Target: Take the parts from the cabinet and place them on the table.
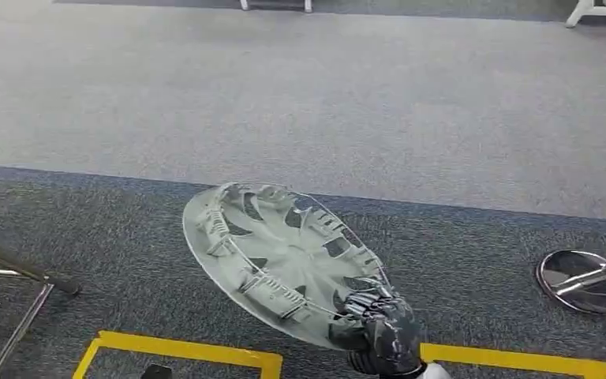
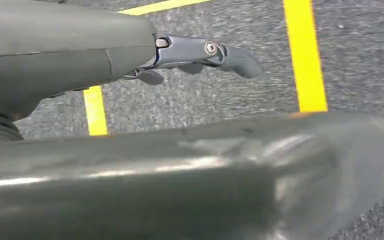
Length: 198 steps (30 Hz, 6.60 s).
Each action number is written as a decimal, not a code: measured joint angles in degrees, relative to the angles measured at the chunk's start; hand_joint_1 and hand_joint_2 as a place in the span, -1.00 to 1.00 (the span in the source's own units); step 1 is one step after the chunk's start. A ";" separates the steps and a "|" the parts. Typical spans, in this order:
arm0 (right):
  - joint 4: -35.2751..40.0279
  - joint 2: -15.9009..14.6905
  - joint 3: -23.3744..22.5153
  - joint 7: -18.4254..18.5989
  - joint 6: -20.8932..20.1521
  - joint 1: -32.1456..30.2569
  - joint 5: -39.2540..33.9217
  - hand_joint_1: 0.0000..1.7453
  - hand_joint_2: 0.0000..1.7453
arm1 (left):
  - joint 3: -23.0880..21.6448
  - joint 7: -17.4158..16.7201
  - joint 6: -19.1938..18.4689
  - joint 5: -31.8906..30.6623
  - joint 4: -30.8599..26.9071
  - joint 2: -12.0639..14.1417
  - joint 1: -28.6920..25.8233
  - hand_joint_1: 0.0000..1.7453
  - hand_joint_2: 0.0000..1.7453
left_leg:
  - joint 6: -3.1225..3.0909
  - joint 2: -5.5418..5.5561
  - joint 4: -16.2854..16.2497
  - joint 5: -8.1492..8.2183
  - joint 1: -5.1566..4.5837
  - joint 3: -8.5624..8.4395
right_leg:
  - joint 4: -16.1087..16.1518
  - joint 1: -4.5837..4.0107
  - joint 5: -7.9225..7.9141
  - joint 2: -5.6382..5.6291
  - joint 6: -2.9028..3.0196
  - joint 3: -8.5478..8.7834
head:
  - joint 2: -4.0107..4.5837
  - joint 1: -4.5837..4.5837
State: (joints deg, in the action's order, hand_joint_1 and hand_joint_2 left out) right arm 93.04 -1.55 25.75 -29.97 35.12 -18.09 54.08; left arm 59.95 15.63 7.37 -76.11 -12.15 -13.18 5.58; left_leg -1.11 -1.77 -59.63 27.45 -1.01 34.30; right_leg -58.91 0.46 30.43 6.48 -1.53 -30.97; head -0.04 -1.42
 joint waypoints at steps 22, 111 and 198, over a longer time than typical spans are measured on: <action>-1.27 0.07 1.95 0.70 0.00 2.10 0.98 1.00 1.00 | 0.04 0.17 -0.72 1.03 0.00 0.83 -0.21 -1.00 -1.00 | 1.98 2.51 -16.67 6.77 1.43 8.28 | 0.24 0.53 -1.03 -4.66 1.58 -0.71 | 0.00 -0.07; -1.73 2.23 2.38 -3.39 0.00 6.32 0.09 1.00 1.00 | -0.02 -0.98 -0.83 0.09 0.02 0.98 0.53 -1.00 -1.00 | 1.98 3.47 -7.08 3.54 1.18 3.74 | 0.73 0.96 -1.53 -6.52 1.01 -0.68 | 0.00 0.02; 7.38 6.65 -5.33 -1.74 -0.07 21.70 -1.92 1.00 1.00 | -3.10 -2.75 -3.17 -3.41 0.31 1.07 2.17 -1.00 -1.00 | 0.09 2.48 0.30 2.93 1.25 -3.28 | -0.09 -0.58 -3.59 -6.54 0.65 -4.87 | 0.02 0.42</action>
State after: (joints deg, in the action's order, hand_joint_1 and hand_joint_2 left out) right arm 100.43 5.09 20.42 -31.71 35.06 3.61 52.15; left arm 56.85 12.87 4.20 -79.51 -11.85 -12.11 7.75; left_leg -1.02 0.70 -59.32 30.38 0.24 31.02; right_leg -58.99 -0.12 26.85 -0.06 -0.87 -35.84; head -0.02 -1.01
